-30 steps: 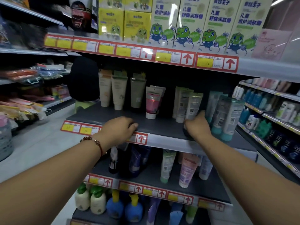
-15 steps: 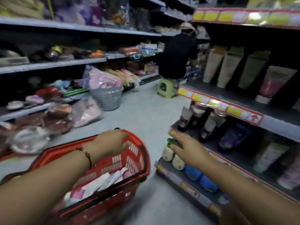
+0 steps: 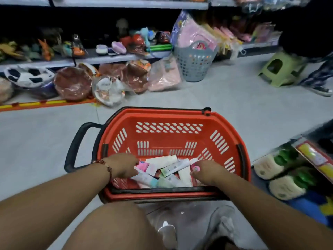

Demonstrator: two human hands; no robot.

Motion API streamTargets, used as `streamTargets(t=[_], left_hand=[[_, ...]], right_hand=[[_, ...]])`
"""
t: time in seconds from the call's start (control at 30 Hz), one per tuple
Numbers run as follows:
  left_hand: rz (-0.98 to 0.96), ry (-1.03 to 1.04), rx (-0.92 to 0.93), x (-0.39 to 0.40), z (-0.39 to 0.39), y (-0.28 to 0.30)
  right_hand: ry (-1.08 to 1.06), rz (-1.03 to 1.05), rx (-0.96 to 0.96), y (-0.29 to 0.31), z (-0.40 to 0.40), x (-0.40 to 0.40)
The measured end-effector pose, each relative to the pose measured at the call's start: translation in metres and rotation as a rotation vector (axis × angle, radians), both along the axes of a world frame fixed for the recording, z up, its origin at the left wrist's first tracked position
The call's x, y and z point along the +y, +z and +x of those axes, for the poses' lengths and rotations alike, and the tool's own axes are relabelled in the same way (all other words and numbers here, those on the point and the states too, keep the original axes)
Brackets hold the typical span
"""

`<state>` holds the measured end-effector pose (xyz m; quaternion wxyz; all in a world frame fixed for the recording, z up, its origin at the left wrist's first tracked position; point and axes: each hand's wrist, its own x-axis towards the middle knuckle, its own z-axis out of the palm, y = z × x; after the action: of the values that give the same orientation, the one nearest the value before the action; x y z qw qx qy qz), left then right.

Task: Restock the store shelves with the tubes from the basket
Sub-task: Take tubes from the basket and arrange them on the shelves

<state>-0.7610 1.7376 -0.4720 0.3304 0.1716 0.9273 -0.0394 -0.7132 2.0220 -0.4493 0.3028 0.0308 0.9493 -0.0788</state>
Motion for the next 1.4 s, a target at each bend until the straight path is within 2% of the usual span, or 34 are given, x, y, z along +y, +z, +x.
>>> streamTargets(t=[0.13, 0.23, 0.33, 0.5, 0.6, 0.67, 0.8, 0.9, 1.1, 1.17, 1.23, 1.3, 1.4], left_hand=[[-0.066, -0.012, -0.055, 0.022, -0.029, -0.056], [-0.095, -0.017, 0.001, 0.043, -0.047, -0.089], [-0.17, -0.08, 0.083, 0.056, -0.058, -0.113], [-0.257, -0.078, 0.075, 0.054, -0.067, -0.143], [-0.266, -0.037, 0.048, 0.055, -0.068, -0.157], [-0.296, -0.056, 0.097, 0.057, -0.071, -0.162], [-0.249, -0.038, 0.12, 0.055, -0.082, -0.176], [-0.141, 0.027, -0.003, 0.05, -0.091, -0.178], [-0.133, 0.02, 0.021, 0.052, -0.081, -0.177], [-0.086, 0.044, -0.016, 0.054, -0.082, -0.161], [0.056, 0.168, -0.125, 0.059, -0.086, -0.138], [0.38, 0.414, -0.283, 0.066, -0.085, -0.11], [0.753, 0.695, -0.394, 0.086, -0.072, -0.06]], right_hand=[[-0.043, 0.113, -0.077, -0.054, -0.045, 0.012], [-0.073, 0.193, -0.101, -0.085, -0.068, 0.028], [0.018, 0.25, -0.168, -0.114, -0.076, 0.038], [0.165, 0.329, -0.202, -0.151, -0.089, 0.039], [0.188, 0.318, -0.278, -0.174, -0.094, 0.04], [0.193, 0.317, -0.305, -0.186, -0.096, 0.041], [0.117, 0.295, -0.252, -0.198, -0.099, 0.046], [0.135, 0.277, -0.228, -0.2, -0.097, 0.045], [-0.041, 0.073, -0.198, -0.17, -0.109, 0.05], [-0.164, 0.005, -0.219, -0.142, -0.112, 0.049], [-0.27, -0.066, -0.214, -0.115, -0.114, 0.05], [-0.366, -0.133, -0.252, -0.083, -0.111, 0.051], [-0.551, -0.41, -0.237, -0.027, -0.094, 0.06]])
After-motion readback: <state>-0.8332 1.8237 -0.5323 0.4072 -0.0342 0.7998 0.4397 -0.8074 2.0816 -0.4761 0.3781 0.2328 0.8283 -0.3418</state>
